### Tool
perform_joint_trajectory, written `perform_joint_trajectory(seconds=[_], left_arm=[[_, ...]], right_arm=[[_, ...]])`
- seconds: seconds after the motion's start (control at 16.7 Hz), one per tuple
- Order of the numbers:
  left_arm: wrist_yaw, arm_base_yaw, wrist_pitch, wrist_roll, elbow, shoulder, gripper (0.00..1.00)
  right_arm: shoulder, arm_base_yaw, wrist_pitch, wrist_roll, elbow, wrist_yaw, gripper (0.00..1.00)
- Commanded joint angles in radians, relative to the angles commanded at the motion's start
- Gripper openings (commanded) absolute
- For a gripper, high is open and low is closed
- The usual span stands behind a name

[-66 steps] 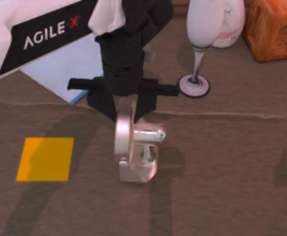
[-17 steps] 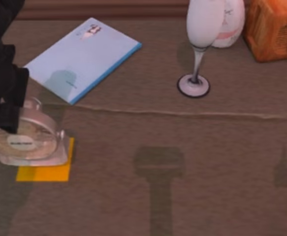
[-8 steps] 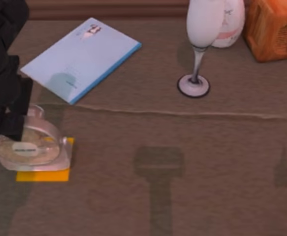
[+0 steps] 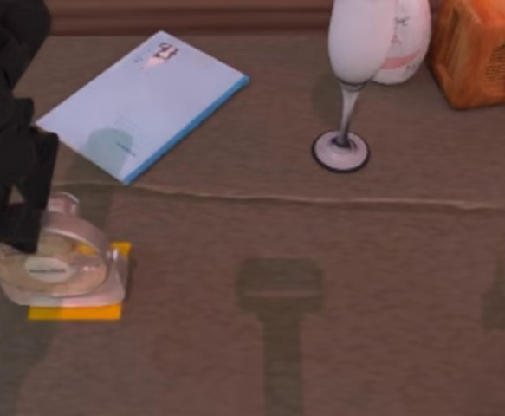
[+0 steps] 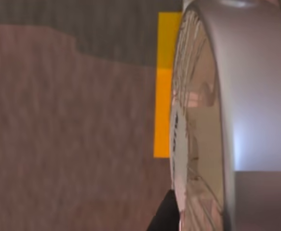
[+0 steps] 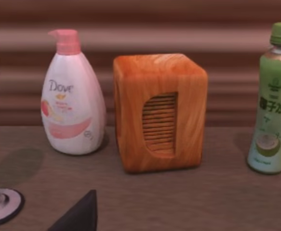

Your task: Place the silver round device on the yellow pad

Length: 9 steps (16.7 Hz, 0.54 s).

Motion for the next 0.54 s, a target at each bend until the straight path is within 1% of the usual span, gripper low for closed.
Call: perform_joint_trajectory(seconds=[0.18,0.24,0.54], left_arm=[[0.0,0.0,0.0,0.0,0.0,0.0,0.98],[0.0,0.0,0.0,0.0,0.0,0.0,1.0],[0.0,0.0,0.0,0.0,0.0,0.0,1.0]], right_arm=[[0.0,0.0,0.0,0.0,0.0,0.0,1.0],[0.0,0.0,0.0,0.0,0.0,0.0,1.0],[0.0,0.0,0.0,0.0,0.0,0.0,1.0]])
